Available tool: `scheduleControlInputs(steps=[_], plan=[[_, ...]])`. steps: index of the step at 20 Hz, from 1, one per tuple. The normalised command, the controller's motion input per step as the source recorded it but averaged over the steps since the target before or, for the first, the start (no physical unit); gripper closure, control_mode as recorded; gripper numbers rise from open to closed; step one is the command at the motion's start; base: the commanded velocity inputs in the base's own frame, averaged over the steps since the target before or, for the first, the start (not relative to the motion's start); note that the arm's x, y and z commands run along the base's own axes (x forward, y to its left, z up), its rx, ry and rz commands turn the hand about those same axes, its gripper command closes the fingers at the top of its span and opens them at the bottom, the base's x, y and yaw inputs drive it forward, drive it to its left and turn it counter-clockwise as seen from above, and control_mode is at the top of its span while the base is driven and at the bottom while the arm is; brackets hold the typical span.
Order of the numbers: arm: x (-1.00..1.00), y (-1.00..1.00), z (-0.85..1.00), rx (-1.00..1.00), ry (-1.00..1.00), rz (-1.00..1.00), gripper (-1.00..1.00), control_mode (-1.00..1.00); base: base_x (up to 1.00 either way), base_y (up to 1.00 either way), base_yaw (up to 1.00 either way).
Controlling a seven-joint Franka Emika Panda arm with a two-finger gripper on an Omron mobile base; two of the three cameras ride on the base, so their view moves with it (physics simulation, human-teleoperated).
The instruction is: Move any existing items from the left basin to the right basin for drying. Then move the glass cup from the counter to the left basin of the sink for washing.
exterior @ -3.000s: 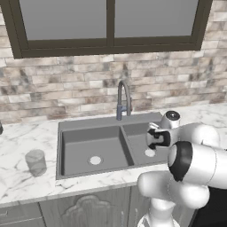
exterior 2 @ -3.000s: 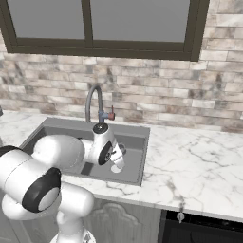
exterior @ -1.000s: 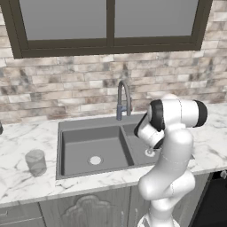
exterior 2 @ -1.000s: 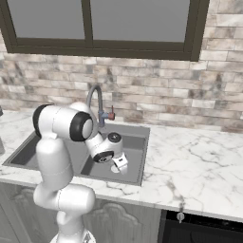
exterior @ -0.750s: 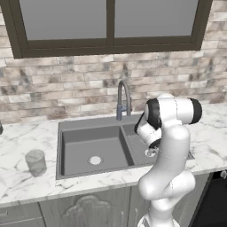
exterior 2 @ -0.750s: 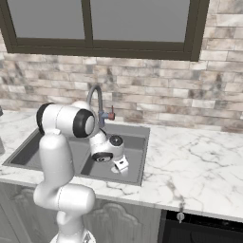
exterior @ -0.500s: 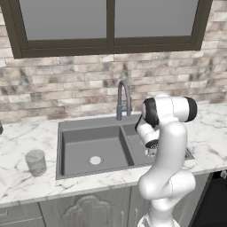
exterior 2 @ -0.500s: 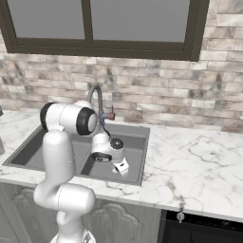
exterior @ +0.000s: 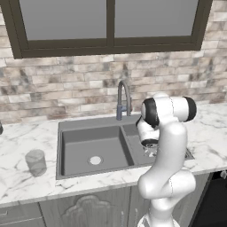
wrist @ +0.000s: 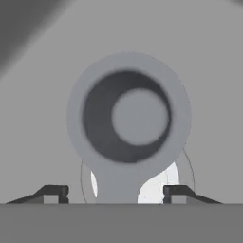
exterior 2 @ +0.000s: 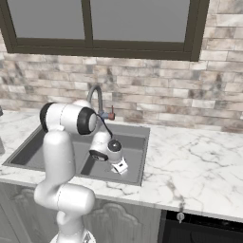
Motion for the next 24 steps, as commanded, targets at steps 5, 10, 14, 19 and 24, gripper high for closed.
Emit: scheduleControlInputs(steps=[5,10,14,19,24], plan=[[-0.10,0.00,0.35,0.00,-0.09,0.01,-1.00,-1.00,0.00,0.00,0.00],[-0.13,0.00,0.38,0.00,-0.05,0.00,-1.00,-1.00,0.00,0.00,0.00],[-0.07,0.04,0.36,0.00,-0.01,0.00,-1.00,-1.00,0.00,0.00,0.00],[0.00,0.06,0.25,0.00,0.01,0.00,-1.00,-1.00,0.00,0.00,0.00],[0.00,0.00,0.46,0.00,0.00,0.00,-1.00,-1.00,0.00,0.00,0.00]])
